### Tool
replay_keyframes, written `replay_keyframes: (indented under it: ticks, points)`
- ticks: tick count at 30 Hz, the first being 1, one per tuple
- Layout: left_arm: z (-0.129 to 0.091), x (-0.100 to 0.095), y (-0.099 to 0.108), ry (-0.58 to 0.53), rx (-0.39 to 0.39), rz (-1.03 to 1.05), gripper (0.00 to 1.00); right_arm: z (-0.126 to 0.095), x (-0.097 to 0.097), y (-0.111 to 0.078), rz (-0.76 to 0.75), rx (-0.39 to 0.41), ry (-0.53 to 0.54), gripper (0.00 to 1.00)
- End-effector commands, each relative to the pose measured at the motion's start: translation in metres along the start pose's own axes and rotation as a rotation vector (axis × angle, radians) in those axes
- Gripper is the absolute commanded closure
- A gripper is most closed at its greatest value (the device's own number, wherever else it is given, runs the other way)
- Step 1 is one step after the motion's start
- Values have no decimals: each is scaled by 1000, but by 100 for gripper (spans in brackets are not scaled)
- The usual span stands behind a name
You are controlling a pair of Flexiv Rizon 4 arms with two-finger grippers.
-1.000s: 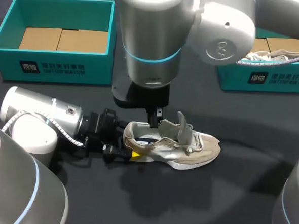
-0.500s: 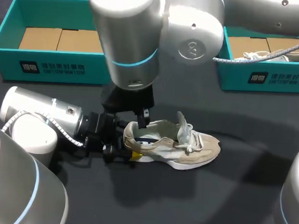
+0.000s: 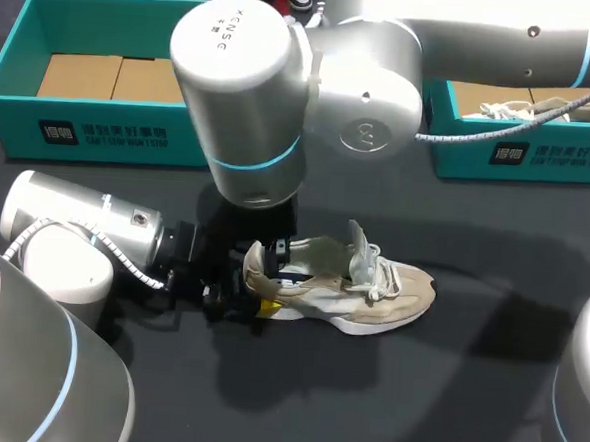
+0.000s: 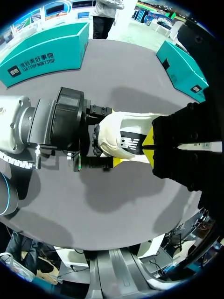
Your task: Take the shoe out of the shoebox, open the shoe tongue, remove and reinsert the insole, then place the shoe into the shoebox
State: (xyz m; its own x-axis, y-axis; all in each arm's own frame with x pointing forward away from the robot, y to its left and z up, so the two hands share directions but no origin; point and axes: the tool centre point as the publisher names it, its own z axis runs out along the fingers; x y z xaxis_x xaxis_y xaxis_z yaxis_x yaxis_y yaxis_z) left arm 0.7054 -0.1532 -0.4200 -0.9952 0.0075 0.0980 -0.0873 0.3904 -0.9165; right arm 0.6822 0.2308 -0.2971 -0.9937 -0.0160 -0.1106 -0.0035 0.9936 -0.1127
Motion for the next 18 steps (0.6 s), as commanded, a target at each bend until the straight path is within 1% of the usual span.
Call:
replay_keyframes:
  ticks: [1,2,4,5,17,18]
  points:
    - [1,-2,1,0,-4,0,100,19,-5,-10,-23,-33,-10,100]
    - [1,-2,1,0,-4,0,100,23,-5,-11,-30,-44,-14,100]
    - [1,-2,1,0,-4,0,100,32,-8,-13,-12,-31,-7,100]
    - [1,-2,1,0,-4,0,100,33,-8,-15,-9,-49,-2,100]
    - [1,-2,1,0,-4,0,100,33,-8,-15,-9,-49,-2,100]
    - [1,-2,1,0,-4,0,100,39,-10,-13,-12,-40,6,100]
